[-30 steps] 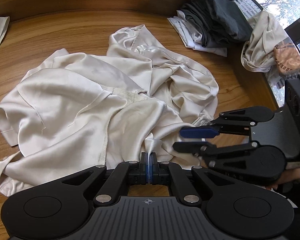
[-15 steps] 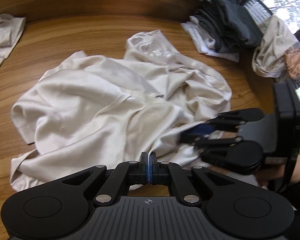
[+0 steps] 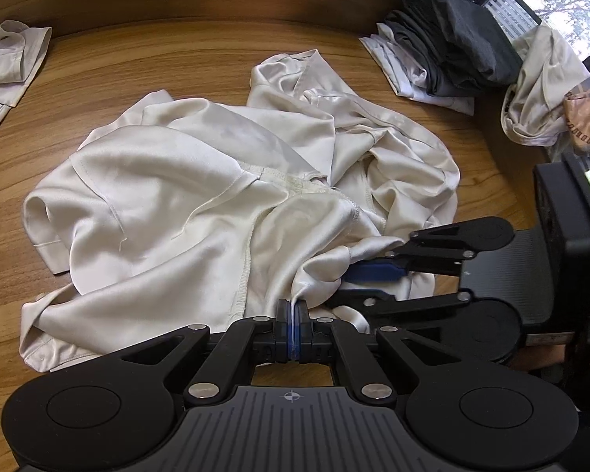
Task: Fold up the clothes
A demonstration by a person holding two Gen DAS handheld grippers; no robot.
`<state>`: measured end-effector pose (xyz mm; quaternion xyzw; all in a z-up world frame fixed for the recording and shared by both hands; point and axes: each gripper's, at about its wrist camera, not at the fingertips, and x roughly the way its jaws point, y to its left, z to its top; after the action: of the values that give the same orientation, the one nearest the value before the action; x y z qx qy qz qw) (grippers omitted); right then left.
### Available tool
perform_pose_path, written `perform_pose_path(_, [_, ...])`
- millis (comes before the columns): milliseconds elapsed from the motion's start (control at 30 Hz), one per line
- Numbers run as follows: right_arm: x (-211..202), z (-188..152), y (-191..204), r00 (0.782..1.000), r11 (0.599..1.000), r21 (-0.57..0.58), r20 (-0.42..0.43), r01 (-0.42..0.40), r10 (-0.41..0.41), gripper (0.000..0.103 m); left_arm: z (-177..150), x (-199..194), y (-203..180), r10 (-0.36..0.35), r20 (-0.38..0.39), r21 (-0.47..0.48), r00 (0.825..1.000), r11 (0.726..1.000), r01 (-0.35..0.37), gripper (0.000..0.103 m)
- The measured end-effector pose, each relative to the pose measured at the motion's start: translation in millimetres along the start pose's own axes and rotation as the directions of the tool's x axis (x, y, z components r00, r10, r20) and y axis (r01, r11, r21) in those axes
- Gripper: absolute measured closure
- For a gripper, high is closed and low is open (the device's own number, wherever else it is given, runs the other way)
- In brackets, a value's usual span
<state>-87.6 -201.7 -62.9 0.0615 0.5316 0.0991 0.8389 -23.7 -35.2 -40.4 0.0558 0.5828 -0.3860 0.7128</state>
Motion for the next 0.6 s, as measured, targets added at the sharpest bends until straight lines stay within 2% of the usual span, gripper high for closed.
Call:
perform_pose_path(67, [5,1,0,1.0,1.0,0.004,-0.002,0.004,-0.004,0.075,0,1,1,0.003,-0.002,-0.004,1.0,1.0,-0.003,0.099])
perform_pose_path(133, [13,4,-1,1.0,1.0,0.008,0.001,0.02,-0.02,0.069,-1,1,2,0.007,-0.003,-0.01,1.0,1.0,-0.007,0.099])
perform_pose_path(300, [29,11,-1,0.999,0.999,-0.018,0.011,0.044,-0.044,0.043,-2,3,5,0.018,-0.003,-0.026,1.0,1.0,-0.018,0.099])
perform_pose_path(367, [36,14,3,0.998,0.997,-0.052,0.008,0.057,-0.057,0.039,-2,3,6,0.024,-0.003,-0.034,1.0,0.999,-0.025,0.099])
perform_pose_path(467, [47,17,8,0.997,0.994,-0.087,0.002,0.072,-0.073,0.037,-3,-1,9,0.045,0.008,-0.054,0.999,0.998,-0.044,0.095])
perform_pose_path(533, [54,18,8,0.996,0.992,-0.093,-0.001,0.083,-0.084,0.037,-2,-6,17,0.057,0.028,-0.082,0.998,0.995,-0.055,0.084])
perform_pose_path(567, [57,18,7,0.997,0.993,-0.086,-0.002,0.083,-0.084,0.038,-1,-8,22,0.07,0.04,-0.099,0.997,0.993,-0.066,0.079])
perform_pose_path(600, [59,18,5,0.996,0.994,-0.076,-0.004,0.083,-0.084,0.044,0,-10,28,0.088,0.049,-0.114,0.995,0.99,-0.082,0.079])
